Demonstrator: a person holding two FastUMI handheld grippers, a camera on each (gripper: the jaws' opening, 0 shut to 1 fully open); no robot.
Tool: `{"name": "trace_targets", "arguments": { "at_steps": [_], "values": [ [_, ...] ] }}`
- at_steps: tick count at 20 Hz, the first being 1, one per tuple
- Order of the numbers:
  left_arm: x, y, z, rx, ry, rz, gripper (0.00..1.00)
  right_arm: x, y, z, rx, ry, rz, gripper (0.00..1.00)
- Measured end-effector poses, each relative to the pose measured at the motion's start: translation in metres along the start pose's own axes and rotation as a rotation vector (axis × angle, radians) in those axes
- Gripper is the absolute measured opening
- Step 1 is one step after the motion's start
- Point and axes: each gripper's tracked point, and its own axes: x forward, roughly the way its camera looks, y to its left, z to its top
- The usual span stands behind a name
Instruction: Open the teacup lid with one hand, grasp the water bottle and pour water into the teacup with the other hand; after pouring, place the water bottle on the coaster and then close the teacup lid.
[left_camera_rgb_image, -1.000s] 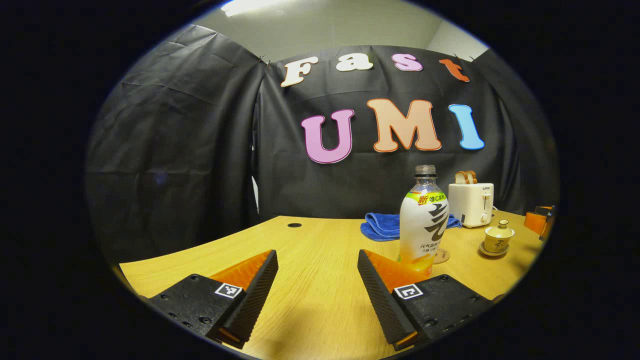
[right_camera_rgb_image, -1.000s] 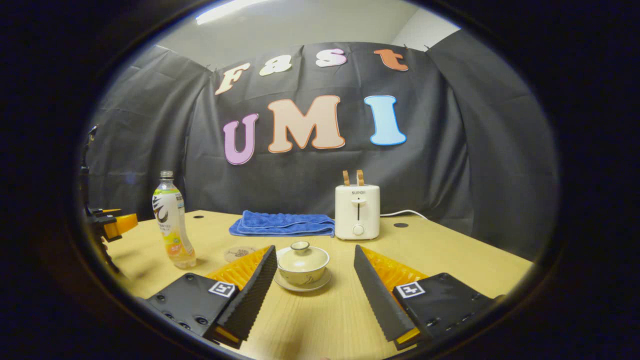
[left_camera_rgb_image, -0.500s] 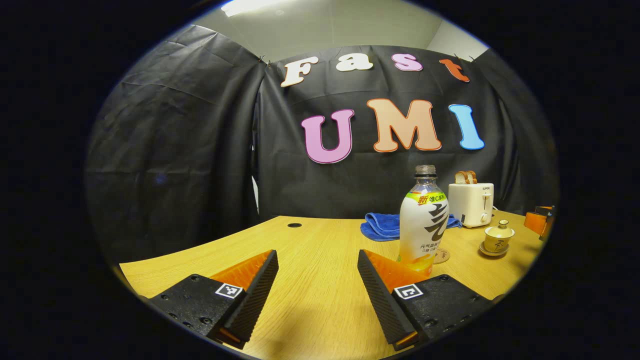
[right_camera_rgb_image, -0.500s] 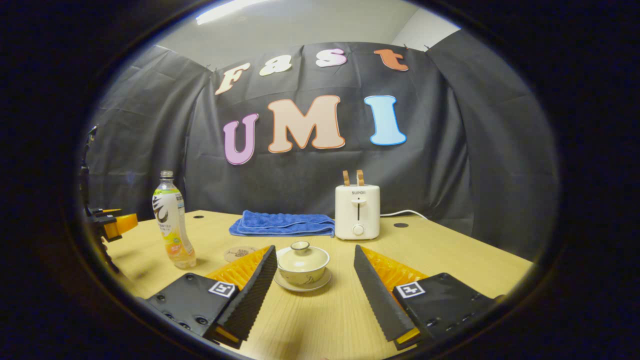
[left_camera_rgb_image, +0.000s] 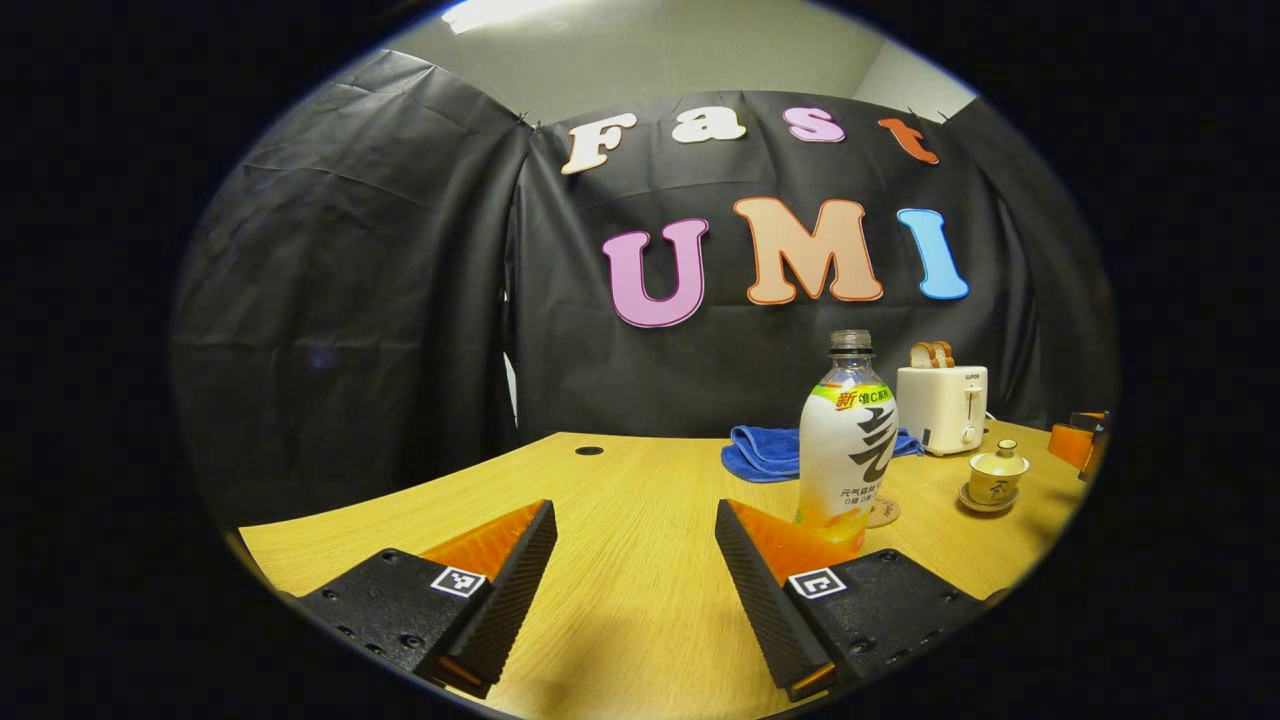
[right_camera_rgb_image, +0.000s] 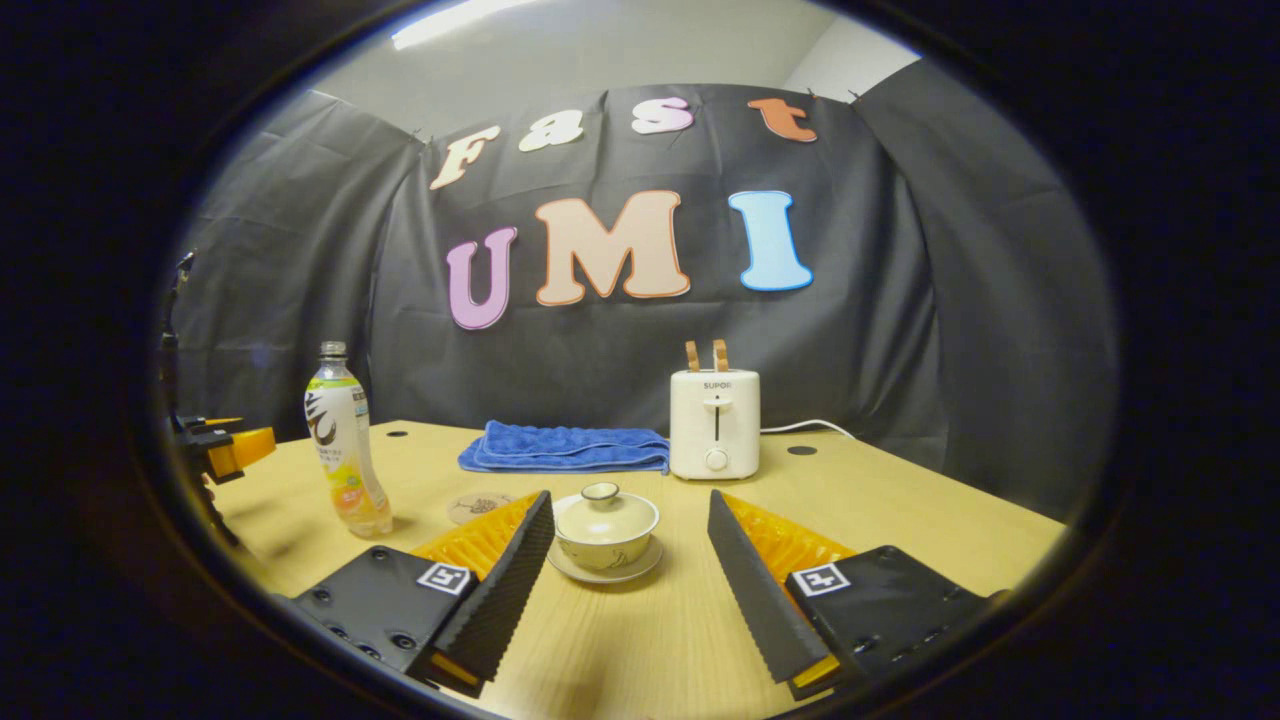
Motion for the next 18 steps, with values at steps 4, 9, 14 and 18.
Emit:
{"name": "trace_targets", "arguments": {
  "at_steps": [4, 9, 14, 18],
  "values": [
    [0.000, 0.000, 0.000, 0.000, 0.000, 0.000, 0.93, 0.001, 0.001, 0.000, 0.000, 0.000, 0.003, 0.94],
    [0.000, 0.000, 0.000, 0.000, -0.001, 0.000, 0.94, 0.001, 0.006, -0.002, 0.001, 0.006, 0.030, 0.99],
    [0.001, 0.000, 0.000, 0.000, -0.002, 0.000, 0.93, 0.011, 0.015, -0.004, 0.001, 0.010, 0.073, 0.94],
    [0.001, 0.000, -0.001, 0.000, -0.002, 0.000, 0.93, 0.025, 0.021, -0.004, 0.002, 0.012, 0.101, 0.94]
  ]
}}
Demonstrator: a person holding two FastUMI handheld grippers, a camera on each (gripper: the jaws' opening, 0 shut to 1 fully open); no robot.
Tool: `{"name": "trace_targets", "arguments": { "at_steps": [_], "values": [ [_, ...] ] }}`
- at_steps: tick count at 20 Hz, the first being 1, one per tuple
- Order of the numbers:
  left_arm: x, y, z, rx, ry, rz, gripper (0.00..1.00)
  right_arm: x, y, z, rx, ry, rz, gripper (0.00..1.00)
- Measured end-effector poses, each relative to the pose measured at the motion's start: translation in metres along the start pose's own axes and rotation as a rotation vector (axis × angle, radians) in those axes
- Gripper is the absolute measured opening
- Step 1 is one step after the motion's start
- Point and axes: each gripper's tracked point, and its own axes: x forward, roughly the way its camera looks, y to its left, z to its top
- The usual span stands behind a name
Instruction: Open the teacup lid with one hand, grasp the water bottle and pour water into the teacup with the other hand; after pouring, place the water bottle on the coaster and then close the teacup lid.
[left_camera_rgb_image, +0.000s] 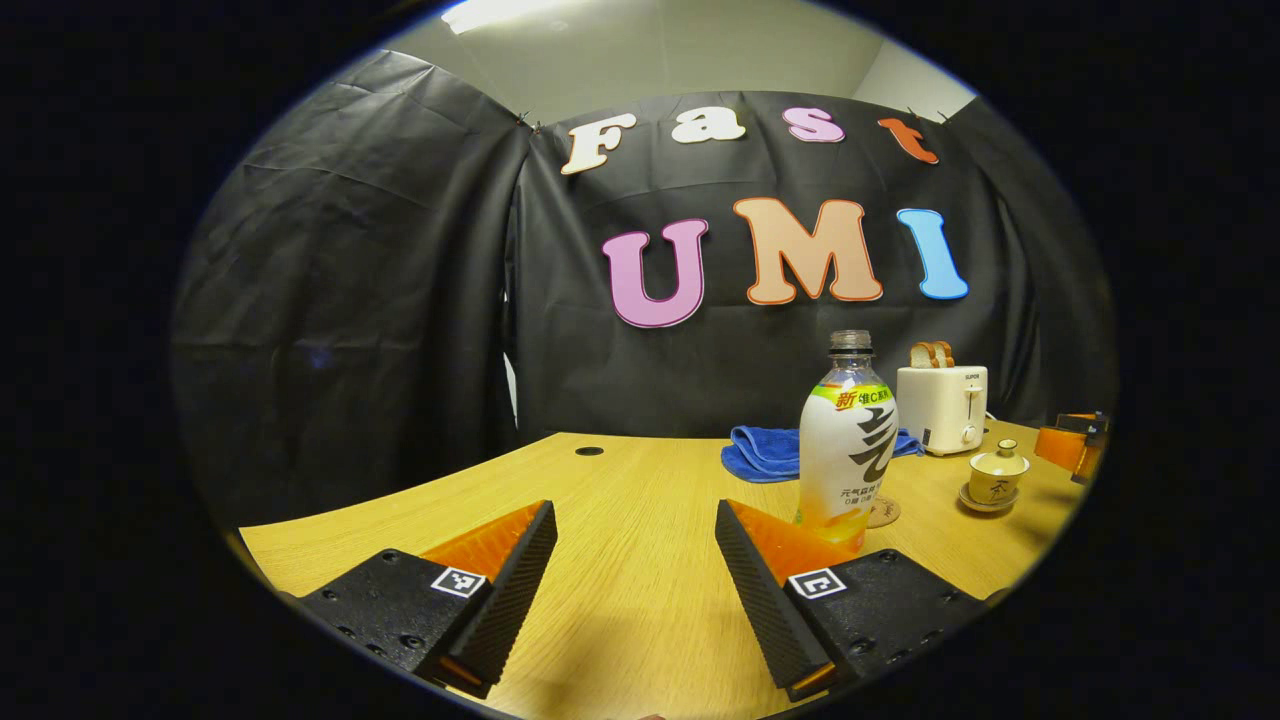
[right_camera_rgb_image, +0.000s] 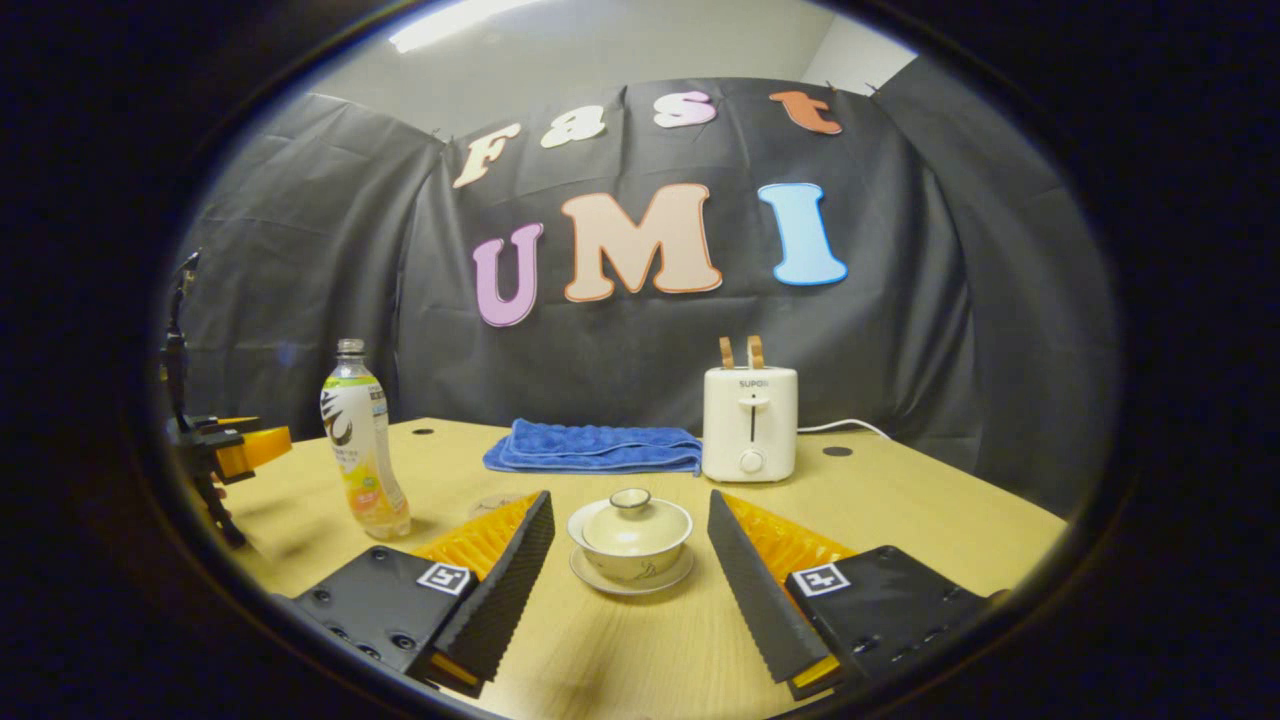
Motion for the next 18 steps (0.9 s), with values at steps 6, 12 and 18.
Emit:
{"name": "trace_targets", "arguments": {
  "at_steps": [6, 12, 18],
  "values": [
    [0.000, 0.000, 0.000, -0.001, 0.001, -0.001, 0.94, 0.027, 0.001, -0.007, -0.004, 0.037, -0.006, 0.97],
    [0.000, 0.000, 0.000, -0.001, 0.000, -0.006, 0.94, 0.057, 0.003, -0.017, -0.008, 0.095, -0.002, 0.99],
    [0.000, -0.001, 0.000, -0.002, -0.001, -0.013, 0.94, 0.075, 0.006, -0.022, -0.014, 0.129, 0.003, 0.94]
  ]
}}
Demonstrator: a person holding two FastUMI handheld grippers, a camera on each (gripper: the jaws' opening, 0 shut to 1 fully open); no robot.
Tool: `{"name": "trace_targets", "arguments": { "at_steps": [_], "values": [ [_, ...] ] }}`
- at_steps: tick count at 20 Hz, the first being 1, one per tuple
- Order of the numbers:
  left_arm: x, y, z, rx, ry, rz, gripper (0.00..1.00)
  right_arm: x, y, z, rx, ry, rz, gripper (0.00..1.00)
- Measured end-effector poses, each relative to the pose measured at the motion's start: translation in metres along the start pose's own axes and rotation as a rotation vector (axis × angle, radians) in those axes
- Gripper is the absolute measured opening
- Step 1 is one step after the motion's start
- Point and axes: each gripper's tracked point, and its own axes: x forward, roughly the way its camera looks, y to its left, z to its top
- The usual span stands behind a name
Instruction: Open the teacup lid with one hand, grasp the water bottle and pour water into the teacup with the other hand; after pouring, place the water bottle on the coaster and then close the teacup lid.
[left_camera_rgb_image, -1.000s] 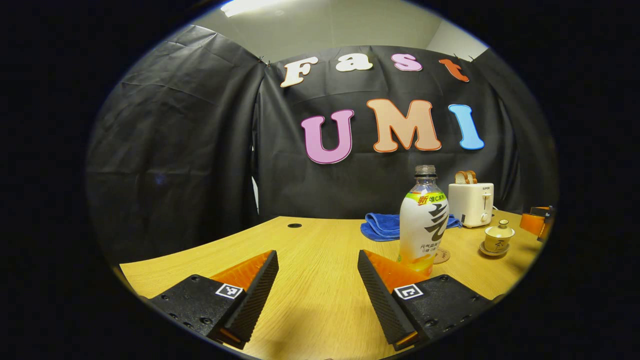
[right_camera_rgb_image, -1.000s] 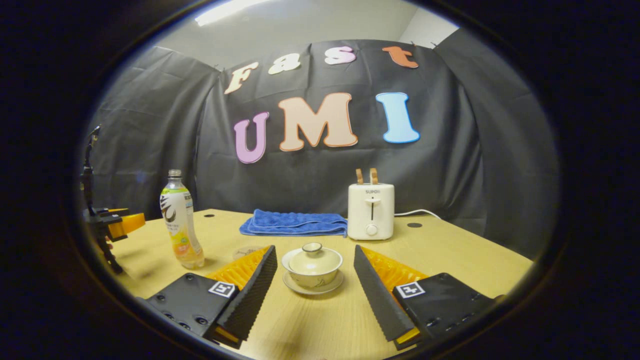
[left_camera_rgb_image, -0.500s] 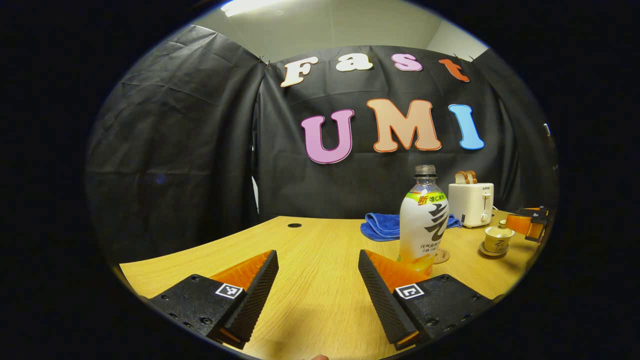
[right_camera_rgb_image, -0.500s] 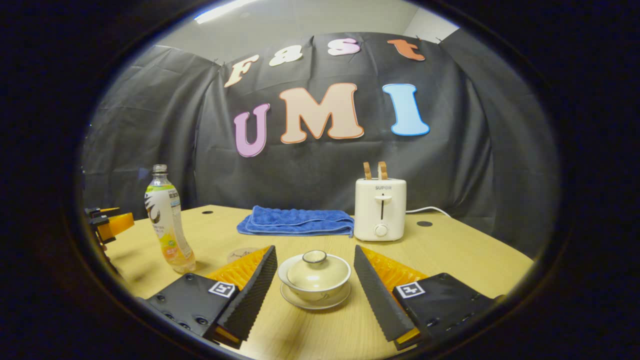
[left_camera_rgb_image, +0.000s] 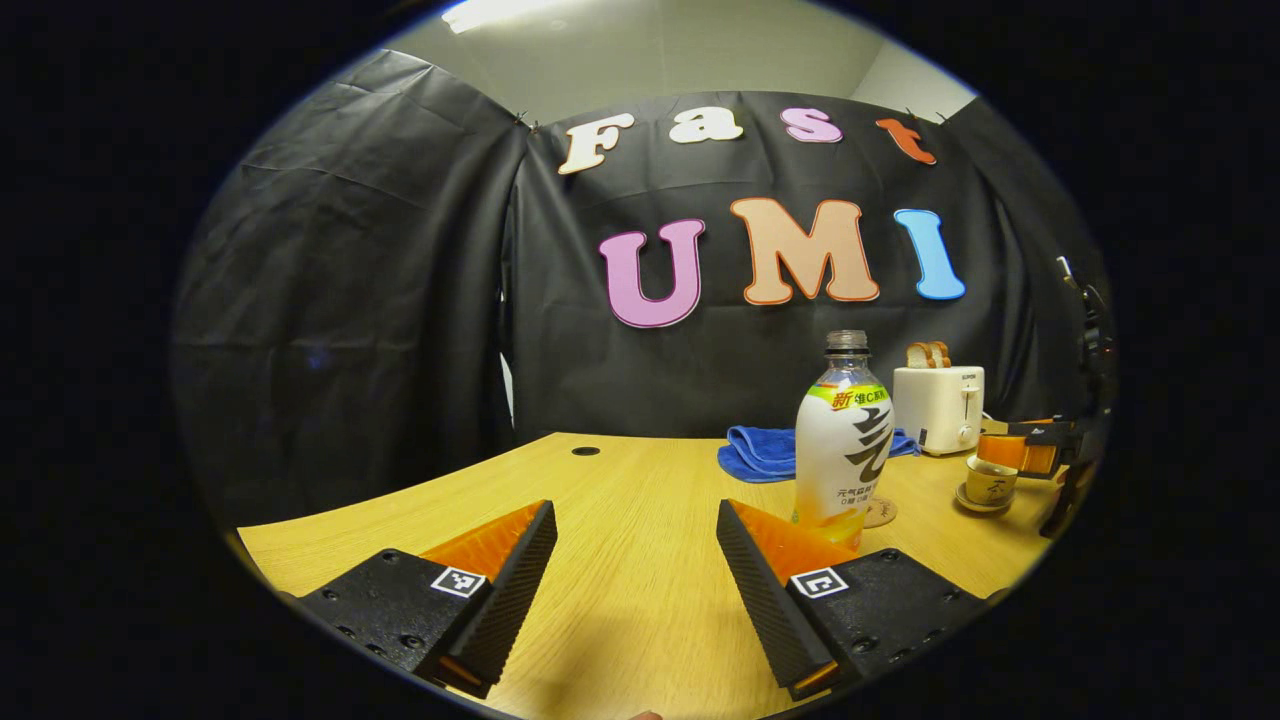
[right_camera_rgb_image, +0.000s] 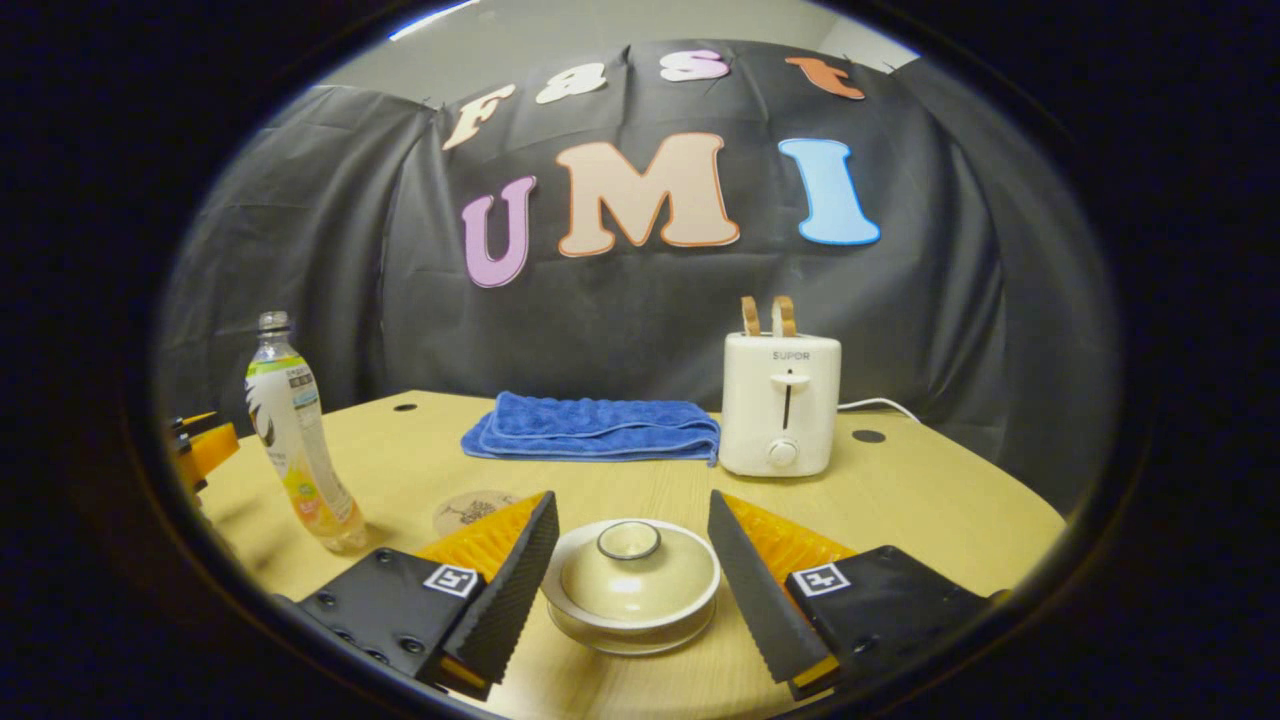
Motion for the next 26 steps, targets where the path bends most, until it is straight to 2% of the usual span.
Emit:
{"name": "trace_targets", "arguments": {
  "at_steps": [2, 14, 16, 21, 26],
  "values": [
    [-0.001, 0.000, 0.000, 0.000, 0.000, -0.003, 0.94, 0.001, -0.001, 0.001, -0.001, 0.002, -0.005, 0.94],
    [0.000, 0.000, 0.000, 0.000, -0.001, -0.005, 0.94, 0.001, 0.006, -0.002, -0.037, 0.010, 0.019, 0.33],
    [0.000, -0.001, -0.001, 0.000, -0.001, -0.005, 0.94, -0.002, 0.006, 0.001, -0.039, -0.014, 0.020, 0.36],
    [0.000, -0.002, 0.000, -0.001, -0.001, -0.011, 0.94, -0.012, 0.002, 0.007, -0.009, -0.063, 0.016, 0.35],
    [-0.002, -0.014, 0.000, -0.003, -0.002, -0.080, 0.94, -0.025, 0.000, 0.007, 0.003, -0.073, 0.025, 0.33]
  ]
}}
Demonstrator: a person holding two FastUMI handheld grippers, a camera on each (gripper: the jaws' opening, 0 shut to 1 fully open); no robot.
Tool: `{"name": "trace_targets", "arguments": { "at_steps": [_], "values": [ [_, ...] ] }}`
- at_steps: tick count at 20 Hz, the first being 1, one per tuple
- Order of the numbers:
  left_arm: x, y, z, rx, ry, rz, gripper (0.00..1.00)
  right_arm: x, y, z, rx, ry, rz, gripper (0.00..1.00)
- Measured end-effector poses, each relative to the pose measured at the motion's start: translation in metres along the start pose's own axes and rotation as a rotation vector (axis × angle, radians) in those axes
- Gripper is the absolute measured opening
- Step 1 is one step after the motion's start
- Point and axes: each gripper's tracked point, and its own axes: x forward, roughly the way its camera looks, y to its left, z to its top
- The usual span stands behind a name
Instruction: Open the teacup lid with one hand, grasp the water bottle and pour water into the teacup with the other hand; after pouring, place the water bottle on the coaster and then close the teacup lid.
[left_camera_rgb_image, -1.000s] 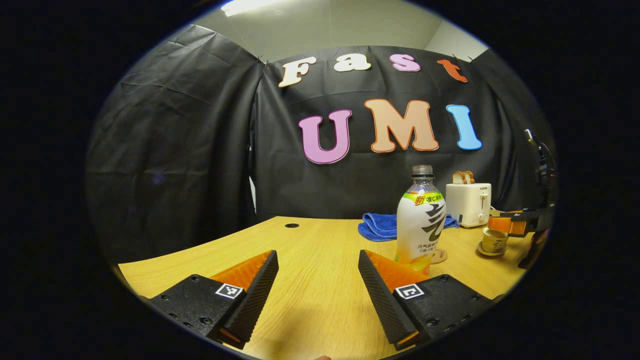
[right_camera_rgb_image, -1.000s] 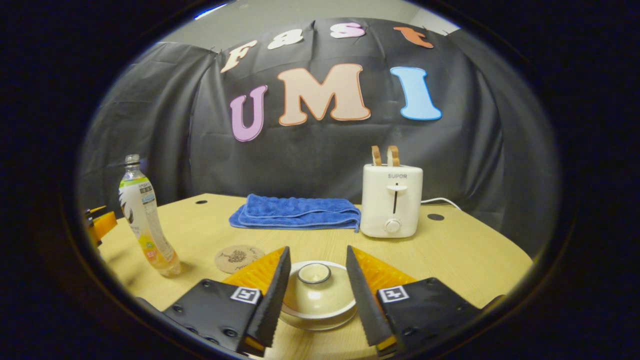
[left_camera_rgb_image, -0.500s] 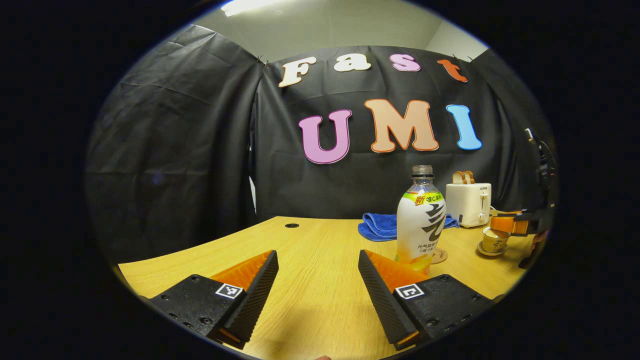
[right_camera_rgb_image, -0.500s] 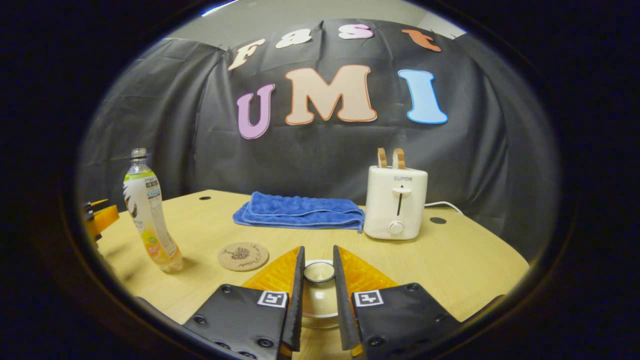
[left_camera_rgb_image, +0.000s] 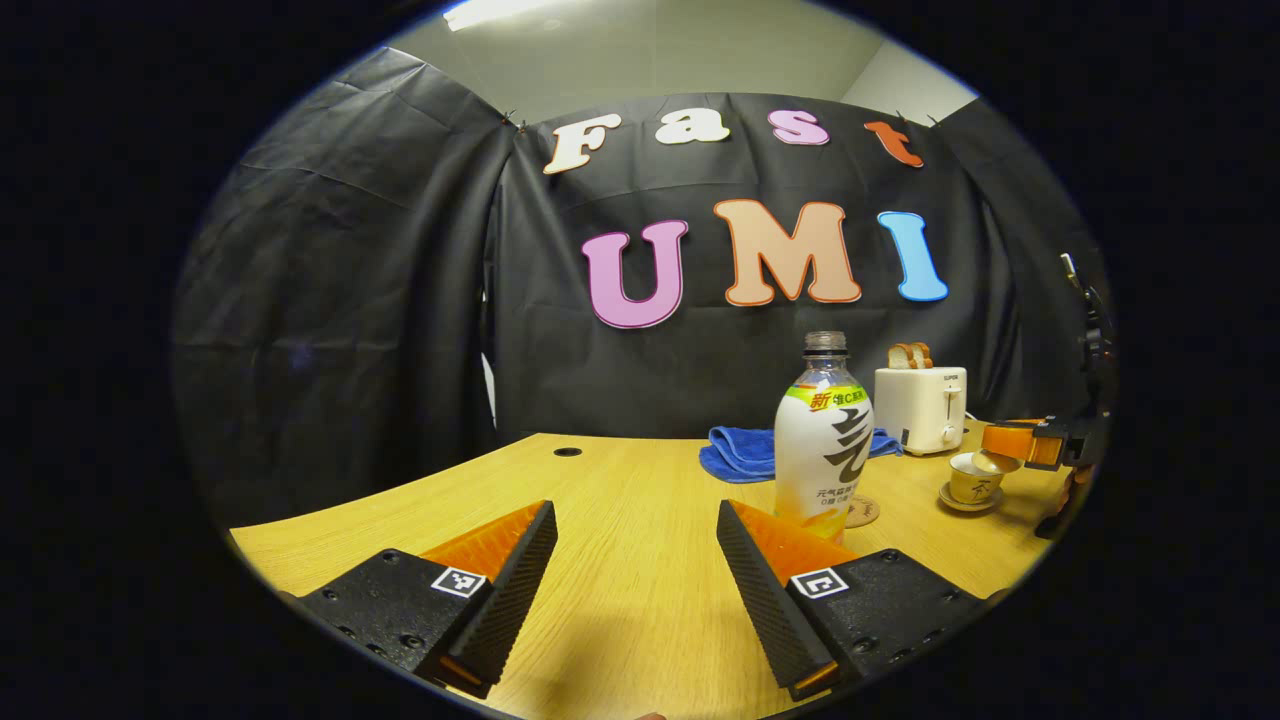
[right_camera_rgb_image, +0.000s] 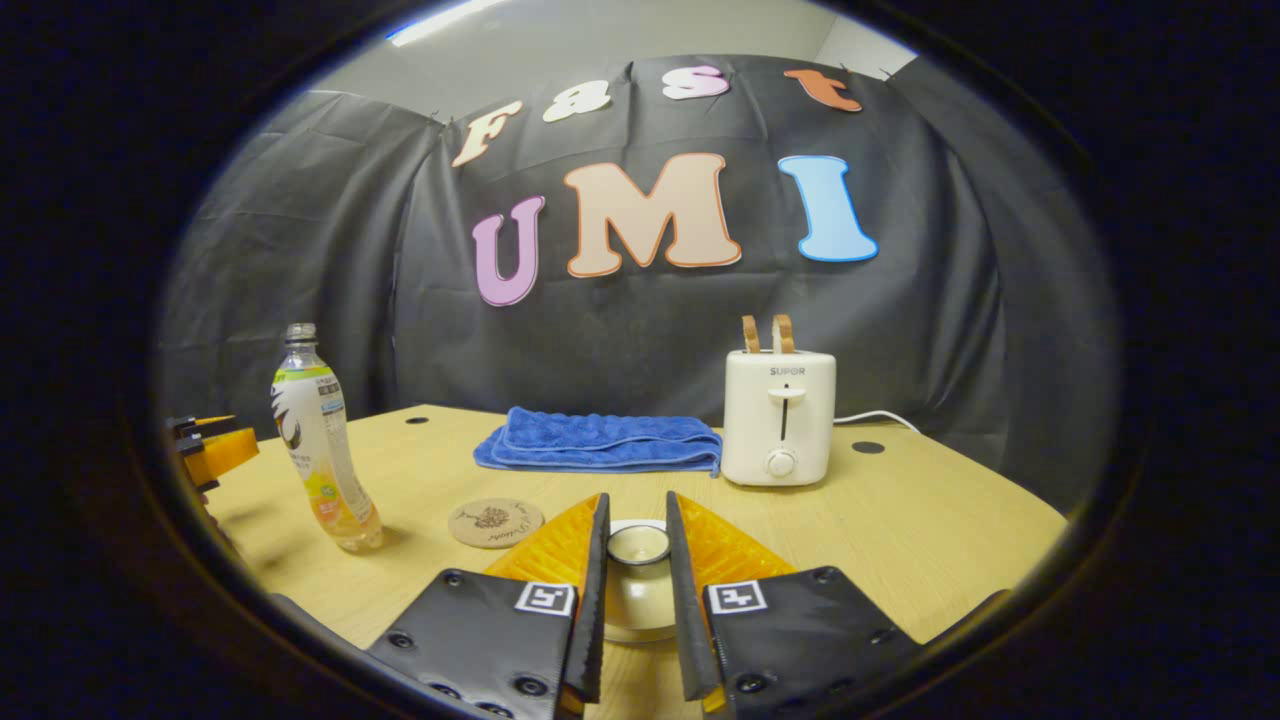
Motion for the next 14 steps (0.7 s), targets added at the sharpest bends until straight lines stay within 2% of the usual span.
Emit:
{"name": "trace_targets", "arguments": {
  "at_steps": [5, 9, 14],
  "values": [
    [0.002, -0.034, 0.003, -0.005, -0.007, -0.153, 0.94, -0.016, -0.009, 0.011, 0.008, -0.066, -0.024, 0.33],
    [0.000, -0.055, 0.001, -0.008, -0.006, -0.247, 0.94, -0.025, -0.013, 0.009, 0.008, -0.061, -0.030, 0.33],
    [0.007, -0.080, 0.000, -0.011, -0.003, -0.314, 0.94, -0.039, -0.019, 0.008, 0.008, -0.062, -0.031, 0.33]
  ]
}}
